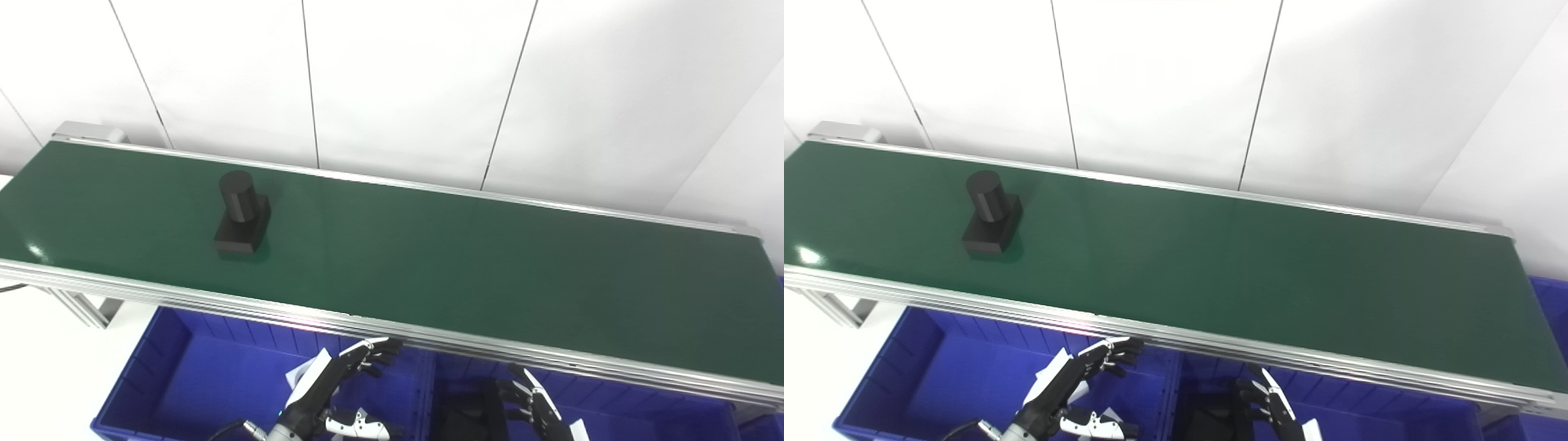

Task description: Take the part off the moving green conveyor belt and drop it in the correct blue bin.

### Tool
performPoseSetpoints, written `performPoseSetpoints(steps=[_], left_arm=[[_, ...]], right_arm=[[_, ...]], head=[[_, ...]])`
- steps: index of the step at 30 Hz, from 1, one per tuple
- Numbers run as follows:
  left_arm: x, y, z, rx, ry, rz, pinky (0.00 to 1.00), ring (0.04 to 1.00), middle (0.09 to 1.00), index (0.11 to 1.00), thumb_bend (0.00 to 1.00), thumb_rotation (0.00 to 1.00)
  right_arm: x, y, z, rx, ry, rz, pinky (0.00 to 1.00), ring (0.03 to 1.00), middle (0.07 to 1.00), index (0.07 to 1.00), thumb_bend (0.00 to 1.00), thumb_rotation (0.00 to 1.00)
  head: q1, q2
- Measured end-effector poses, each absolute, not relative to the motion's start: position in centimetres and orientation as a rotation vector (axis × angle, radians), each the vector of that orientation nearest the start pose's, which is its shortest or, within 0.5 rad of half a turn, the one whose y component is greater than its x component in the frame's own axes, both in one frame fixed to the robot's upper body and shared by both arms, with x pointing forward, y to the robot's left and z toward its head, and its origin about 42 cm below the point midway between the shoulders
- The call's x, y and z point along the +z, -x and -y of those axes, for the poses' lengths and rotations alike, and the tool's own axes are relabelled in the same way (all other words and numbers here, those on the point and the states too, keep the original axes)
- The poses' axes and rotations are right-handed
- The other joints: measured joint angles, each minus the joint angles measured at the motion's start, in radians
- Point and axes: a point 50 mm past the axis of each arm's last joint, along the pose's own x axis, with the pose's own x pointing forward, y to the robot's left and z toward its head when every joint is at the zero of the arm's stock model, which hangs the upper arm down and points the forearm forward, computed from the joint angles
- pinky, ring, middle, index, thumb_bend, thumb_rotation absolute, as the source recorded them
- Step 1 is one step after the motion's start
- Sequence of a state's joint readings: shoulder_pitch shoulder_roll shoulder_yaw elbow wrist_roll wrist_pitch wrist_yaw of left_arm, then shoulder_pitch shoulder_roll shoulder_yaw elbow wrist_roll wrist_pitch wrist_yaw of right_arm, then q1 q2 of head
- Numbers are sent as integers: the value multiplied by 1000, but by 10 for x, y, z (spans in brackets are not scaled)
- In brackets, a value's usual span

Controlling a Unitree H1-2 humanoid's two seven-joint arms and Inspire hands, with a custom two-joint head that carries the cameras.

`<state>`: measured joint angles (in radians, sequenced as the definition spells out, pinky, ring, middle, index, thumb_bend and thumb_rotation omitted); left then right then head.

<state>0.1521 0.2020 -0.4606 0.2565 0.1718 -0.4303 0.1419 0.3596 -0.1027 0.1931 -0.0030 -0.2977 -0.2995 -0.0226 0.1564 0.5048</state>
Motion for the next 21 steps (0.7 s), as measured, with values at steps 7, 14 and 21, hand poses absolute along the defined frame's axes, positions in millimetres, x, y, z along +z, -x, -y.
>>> performPoseSetpoints(steps=[7, 14, 21], left_arm=[[8, -188, -177, -375, -288, 38, 641, 734, 791, 794, 821, 181], [6, -189, -177, -375, -297, 38, 642, 735, 793, 788, 825, 142], [2, -188, -177, -365, -288, 22, 638, 727, 781, 784, 828, 145]], right_arm=[[36, -147, 203, 199, 329, -35, 681, 786, 816, 911, 687, 361], [36, -147, 203, 198, 326, -33, 700, 790, 820, 913, 683, 348], [36, -149, 203, 195, 319, -33, 686, 790, 819, 917, 674, 341]], head=[[18, -17], [28, -22], [38, -46]])
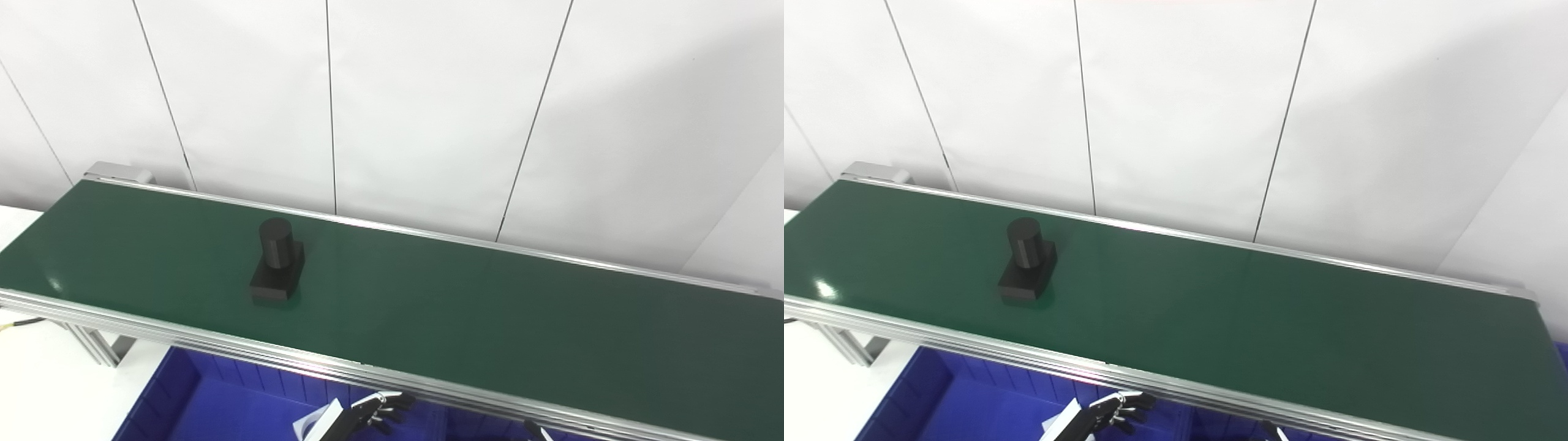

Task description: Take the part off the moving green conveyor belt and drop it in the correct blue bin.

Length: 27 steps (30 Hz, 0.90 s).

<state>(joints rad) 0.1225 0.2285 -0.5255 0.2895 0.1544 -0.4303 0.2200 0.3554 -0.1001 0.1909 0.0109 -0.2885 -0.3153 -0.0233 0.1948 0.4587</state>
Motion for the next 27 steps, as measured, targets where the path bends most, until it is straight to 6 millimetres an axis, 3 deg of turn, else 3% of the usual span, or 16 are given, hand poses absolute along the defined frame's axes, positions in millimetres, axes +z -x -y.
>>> performPoseSetpoints(steps=[11, 16, 24, 27], left_arm=[[2, -190, -177, -310, -284, 28, 622, 704, 752, 750, 833, 140], [0, -189, -175, -297, -281, 26, 610, 693, 742, 741, 826, 140], [-2, -193, -168, -290, -268, 21, 596, 662, 715, 740, 818, 172], [0, -196, -166, -291, -266, 27, 593, 655, 710, 739, 818, 170]], right_arm=[[40, -152, 205, 182, 271, 41, 704, 780, 803, 909, 685, 361], [61, -161, 202, 165, 228, 127, 693, 786, 804, 930, 689, 339], [107, -192, 194, 163, 269, 305, 670, 771, 811, 931, 704, 447], [121, -207, 194, 162, 301, 339, 696, 781, 817, 931, 710, 439]], head=[[3, -8], [-2, -6], [-15, 1], [-17, 5]])
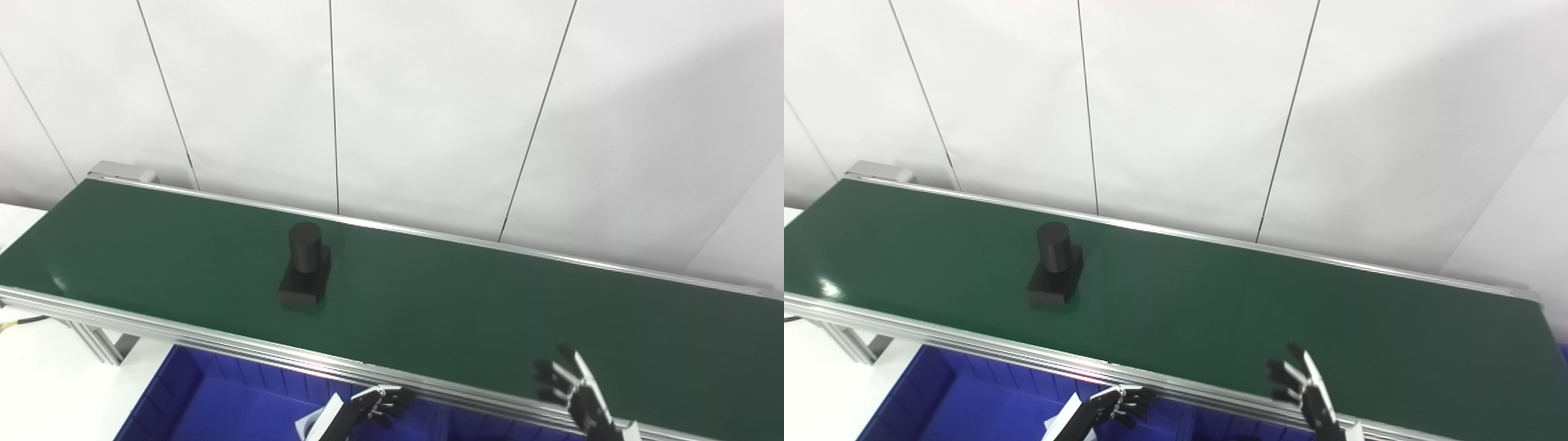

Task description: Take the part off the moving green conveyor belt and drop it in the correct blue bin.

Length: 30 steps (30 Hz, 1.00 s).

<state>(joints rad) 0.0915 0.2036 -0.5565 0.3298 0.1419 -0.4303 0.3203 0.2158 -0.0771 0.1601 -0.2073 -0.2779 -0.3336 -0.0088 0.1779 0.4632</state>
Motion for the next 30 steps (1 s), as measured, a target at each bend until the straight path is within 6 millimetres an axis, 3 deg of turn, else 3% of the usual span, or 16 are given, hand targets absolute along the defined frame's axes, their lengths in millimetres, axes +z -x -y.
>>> performPoseSetpoints(steps=[5, 12, 16, 30], left_arm=[[-1, -197, -165, -287, -256, 24, 600, 661, 705, 734, 818, 167], [-3, -201, -164, -288, -264, 18, 591, 660, 706, 729, 814, 165], [-3, -205, -163, -289, -268, 23, 583, 651, 698, 722, 818, 163], [-7, -208, -160, -276, -293, 27, 535, 607, 670, 692, 813, 176]], right_arm=[[137, -232, 195, 171, 327, 366, 705, 796, 833, 915, 722, 396], [155, -261, 194, 204, 435, 397, 728, 838, 866, 907, 721, 446], [166, -277, 194, 237, 500, 362, 718, 840, 883, 896, 734, 400], [199, -322, 164, 334, 631, 258, 703, 836, 913, 915, 731, 383]], head=[[0, 0], [-5, -6], [-9, -12], [-23, -14]])
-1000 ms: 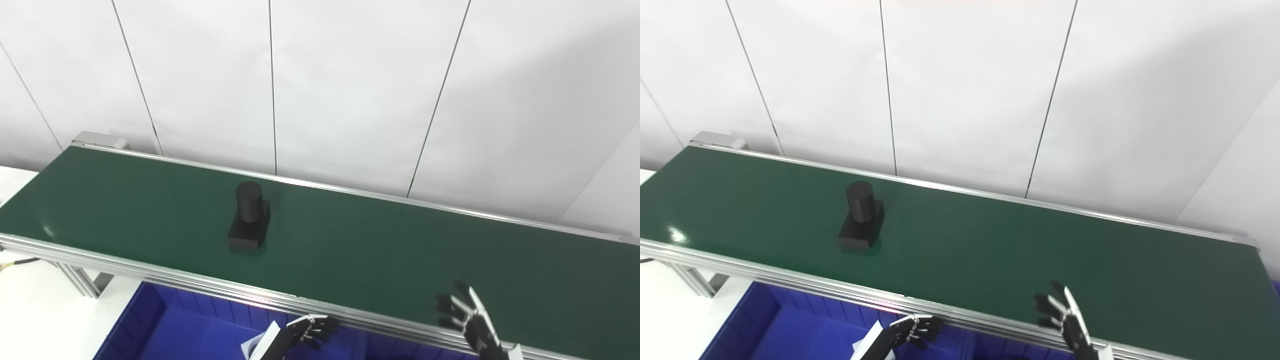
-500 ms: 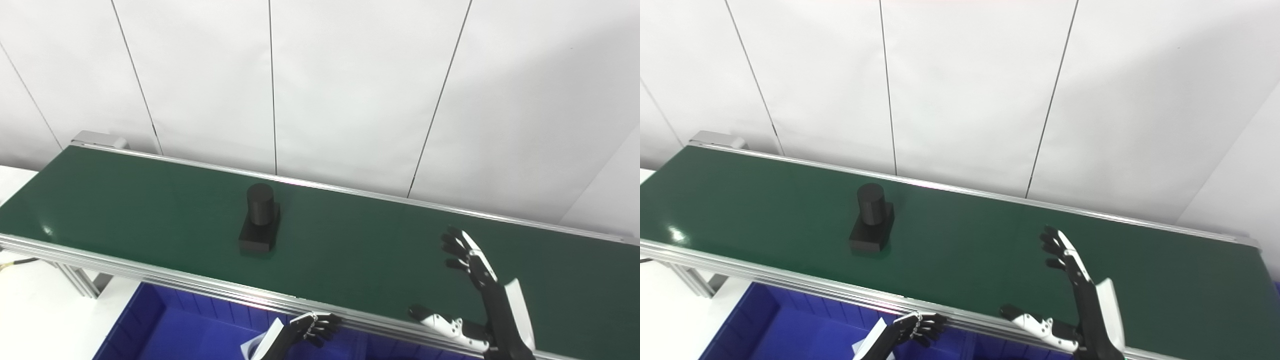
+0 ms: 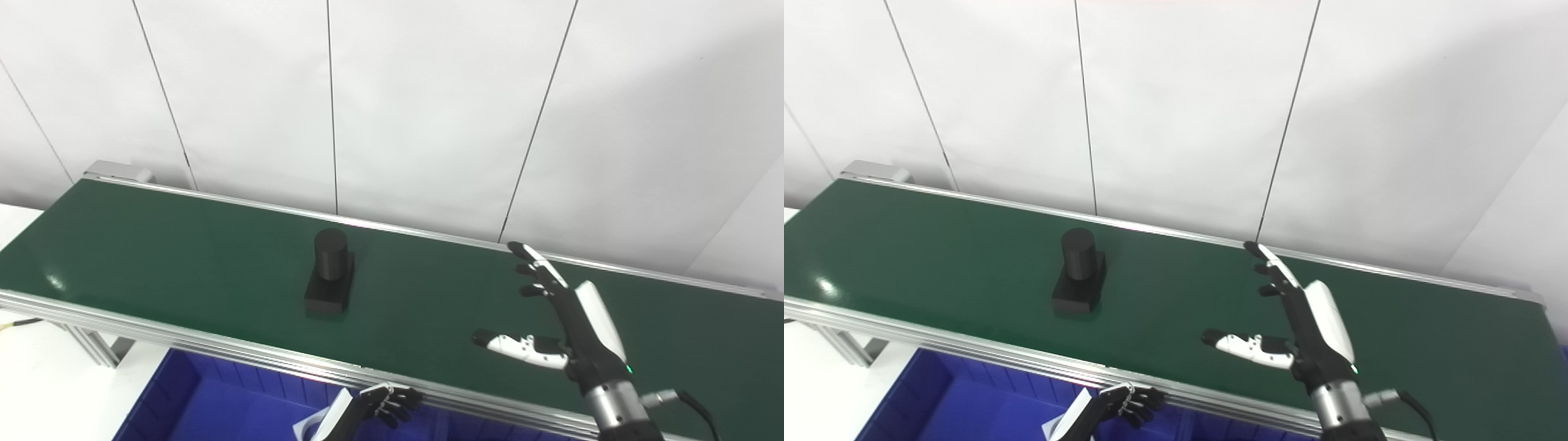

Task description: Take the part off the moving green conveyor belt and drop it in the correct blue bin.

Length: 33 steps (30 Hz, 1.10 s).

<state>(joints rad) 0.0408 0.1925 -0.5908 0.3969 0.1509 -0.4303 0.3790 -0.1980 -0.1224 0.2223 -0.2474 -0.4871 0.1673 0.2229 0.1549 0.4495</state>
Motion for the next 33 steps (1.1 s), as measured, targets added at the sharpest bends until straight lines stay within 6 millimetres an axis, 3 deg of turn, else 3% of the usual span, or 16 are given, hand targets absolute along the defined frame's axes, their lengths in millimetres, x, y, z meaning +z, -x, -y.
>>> performPoseSetpoints(steps=[4, 10, 23, 27, 33], left_arm=[[-6, -209, -159, -279, -294, 31, 526, 593, 661, 688, 811, 177], [-6, -209, -158, -282, -294, 33, 511, 570, 649, 685, 803, 180], [-2, -202, -163, -258, -247, 23, 500, 572, 656, 691, 823, 247], [0, -194, -166, -252, -228, 19, 494, 578, 665, 696, 793, 234], [2, -196, -175, -226, -201, 9, 483, 554, 647, 698, 757, 273]], right_arm=[[205, -328, 156, 339, 655, 248, 681, 835, 922, 917, 740, 449], [206, -337, 149, 348, 663, 233, 679, 830, 925, 920, 737, 419], [203, -363, 118, 364, 626, 173, 660, 816, 918, 924, 782, 477], [197, -369, 108, 375, 630, 148, 778, 916, 934, 927, 789, 506], [195, -377, 89, 385, 624, 131, 839, 932, 941, 928, 795, 511]], head=[[-17, 3], [-46, 9], [-123, 32], [-193, 48], [-238, 58]])
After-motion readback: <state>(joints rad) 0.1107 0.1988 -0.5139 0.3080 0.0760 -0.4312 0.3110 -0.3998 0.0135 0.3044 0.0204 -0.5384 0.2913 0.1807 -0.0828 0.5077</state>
